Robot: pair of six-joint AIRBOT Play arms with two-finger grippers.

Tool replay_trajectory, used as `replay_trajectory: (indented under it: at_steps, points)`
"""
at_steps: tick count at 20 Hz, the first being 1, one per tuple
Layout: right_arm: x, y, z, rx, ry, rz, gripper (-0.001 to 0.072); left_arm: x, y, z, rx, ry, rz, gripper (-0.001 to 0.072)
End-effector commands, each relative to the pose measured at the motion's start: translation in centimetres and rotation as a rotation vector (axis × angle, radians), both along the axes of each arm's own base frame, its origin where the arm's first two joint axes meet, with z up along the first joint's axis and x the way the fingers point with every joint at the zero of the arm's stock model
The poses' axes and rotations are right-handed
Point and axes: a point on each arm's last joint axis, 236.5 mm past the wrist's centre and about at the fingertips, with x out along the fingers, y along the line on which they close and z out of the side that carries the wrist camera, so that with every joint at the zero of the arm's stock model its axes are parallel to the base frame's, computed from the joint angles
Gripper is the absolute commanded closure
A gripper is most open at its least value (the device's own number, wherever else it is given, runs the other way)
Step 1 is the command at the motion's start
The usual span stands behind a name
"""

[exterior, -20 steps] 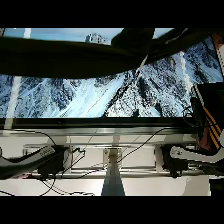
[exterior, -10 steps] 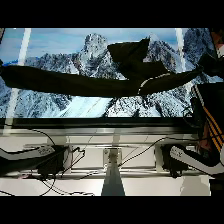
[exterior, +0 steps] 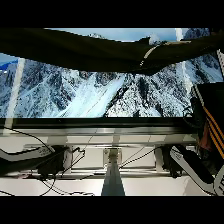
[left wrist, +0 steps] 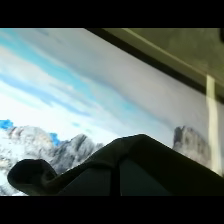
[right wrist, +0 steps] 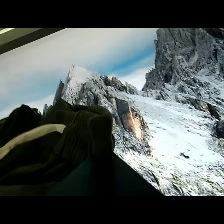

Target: Fold the clothes and pants, and hang the long-sleeved shirts on hangers.

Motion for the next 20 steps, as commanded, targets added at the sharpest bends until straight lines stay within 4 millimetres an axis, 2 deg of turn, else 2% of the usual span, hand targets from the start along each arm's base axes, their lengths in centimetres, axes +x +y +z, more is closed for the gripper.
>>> replay_trajectory:
  at_steps: [1, 2, 3, 5, 7, 8, 10, 12, 14, 17, 20]
  points:
    - [-3.8, 0.7, -6.1, 0.012, 0.236, 0.021, 0.0680, -4.9, 1.0, -7.2, 0.148, 0.325, -0.058, 0.0697]
    - [-5.7, 1.5, -10.1, 0.055, 0.363, 0.038, 0.0680, -6.8, 0.8, -11.3, 0.120, 0.446, -0.076, 0.0697]
    - [-7.8, 2.1, -13.8, 0.084, 0.478, 0.046, 0.0680, -9.7, 0.9, -15.8, 0.115, 0.599, -0.098, 0.0697]
    - [-11.9, 3.3, -19.4, 0.118, 0.661, 0.081, 0.0679, -15.7, 1.5, -23.2, 0.118, 0.877, -0.100, 0.0697]
    - [-16.9, 5.2, -23.2, 0.158, 0.868, 0.168, 0.0680, -21.9, 2.1, -28.2, 0.154, 1.124, -0.117, 0.0697]
    - [-18.7, 5.7, -24.1, 0.171, 0.937, 0.193, 0.0679, -24.2, 2.6, -29.7, 0.181, 1.209, -0.123, 0.0697]
    - [-20.4, 6.0, -24.8, 0.182, 1.006, 0.203, 0.0679, -26.9, 3.8, -31.0, 0.243, 1.308, -0.126, 0.0696]
    - [-20.6, 6.0, -24.8, 0.184, 1.012, 0.204, 0.0679, -27.5, 5.7, -30.8, 0.332, 1.343, -0.114, 0.0695]
    - [-21.7, 6.1, -24.7, 0.180, 1.057, 0.233, 0.0680, -28.0, 7.1, -30.5, 0.393, 1.382, -0.109, 0.0695]
    - [-24.2, 6.0, -24.5, 0.151, 1.164, 0.302, 0.0680, -27.7, 10.1, -29.2, 0.531, 1.390, -0.066, 0.0695]
    - [-24.4, 5.8, -24.5, 0.144, 1.174, 0.298, 0.0680, -27.0, 11.0, -29.1, 0.572, 1.363, -0.042, 0.0695]
